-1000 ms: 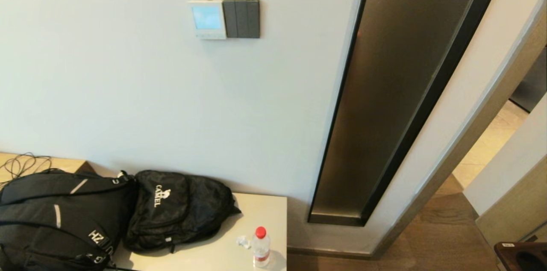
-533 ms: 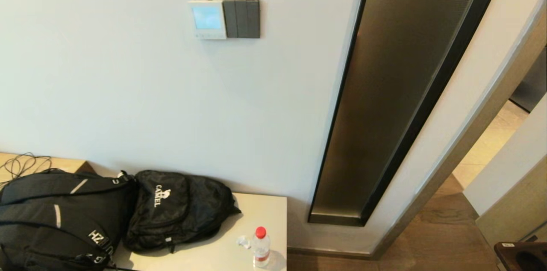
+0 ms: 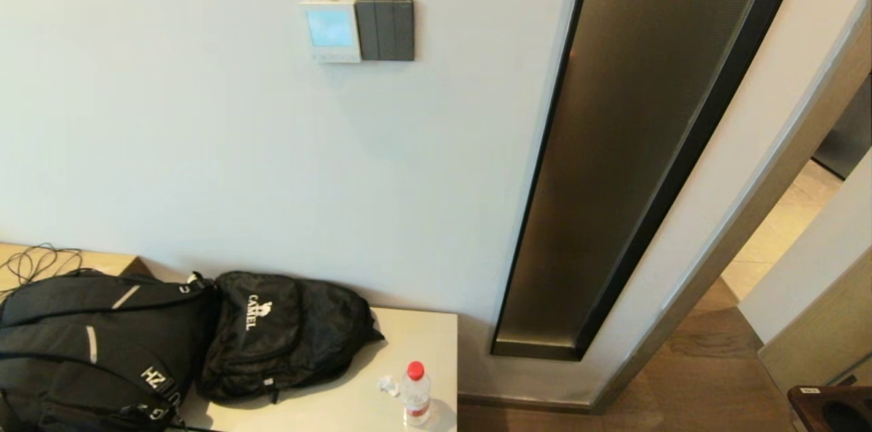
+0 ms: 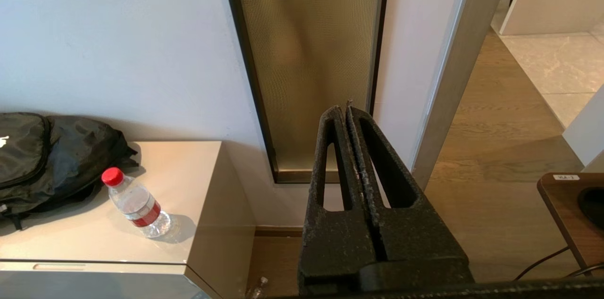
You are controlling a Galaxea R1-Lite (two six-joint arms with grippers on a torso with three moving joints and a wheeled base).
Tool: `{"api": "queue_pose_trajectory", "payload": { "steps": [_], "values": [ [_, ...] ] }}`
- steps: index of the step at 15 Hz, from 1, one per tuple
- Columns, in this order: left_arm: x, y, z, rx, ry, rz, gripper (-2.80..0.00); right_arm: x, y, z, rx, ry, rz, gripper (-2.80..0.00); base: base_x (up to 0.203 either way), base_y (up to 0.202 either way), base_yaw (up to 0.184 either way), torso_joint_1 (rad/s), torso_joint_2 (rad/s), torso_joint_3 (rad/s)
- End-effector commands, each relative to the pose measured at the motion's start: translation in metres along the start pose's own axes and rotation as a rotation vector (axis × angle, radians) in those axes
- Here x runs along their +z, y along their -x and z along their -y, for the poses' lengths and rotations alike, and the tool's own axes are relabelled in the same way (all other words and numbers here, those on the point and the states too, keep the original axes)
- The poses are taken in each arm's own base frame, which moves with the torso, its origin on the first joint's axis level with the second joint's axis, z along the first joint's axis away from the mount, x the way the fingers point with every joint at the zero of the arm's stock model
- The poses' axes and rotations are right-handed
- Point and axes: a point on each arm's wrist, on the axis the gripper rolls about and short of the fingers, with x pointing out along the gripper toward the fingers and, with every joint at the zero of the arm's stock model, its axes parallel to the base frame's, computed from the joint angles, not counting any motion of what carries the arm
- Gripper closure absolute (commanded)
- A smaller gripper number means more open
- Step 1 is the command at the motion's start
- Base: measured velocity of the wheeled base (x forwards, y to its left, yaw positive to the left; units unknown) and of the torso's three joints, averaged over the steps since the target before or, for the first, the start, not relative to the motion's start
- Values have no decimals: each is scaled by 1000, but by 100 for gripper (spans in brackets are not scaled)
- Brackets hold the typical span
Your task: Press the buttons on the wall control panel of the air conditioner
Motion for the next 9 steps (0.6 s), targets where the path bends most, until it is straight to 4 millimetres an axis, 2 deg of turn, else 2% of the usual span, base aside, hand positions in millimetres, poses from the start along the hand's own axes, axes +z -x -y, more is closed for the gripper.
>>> {"api": "queue_pose_trajectory", "payload": {
  "steps": [1, 9],
  "values": [
    [0, 0, 0, 1, 0, 0, 0, 0, 0, 0, 0, 0, 0, 0, 0, 0, 0, 0, 0, 0],
    [0, 0, 0, 1, 0, 0, 0, 1, 0, 0, -1, 3, 3, 0, 0, 0, 0, 0, 0, 0]
  ]
}}
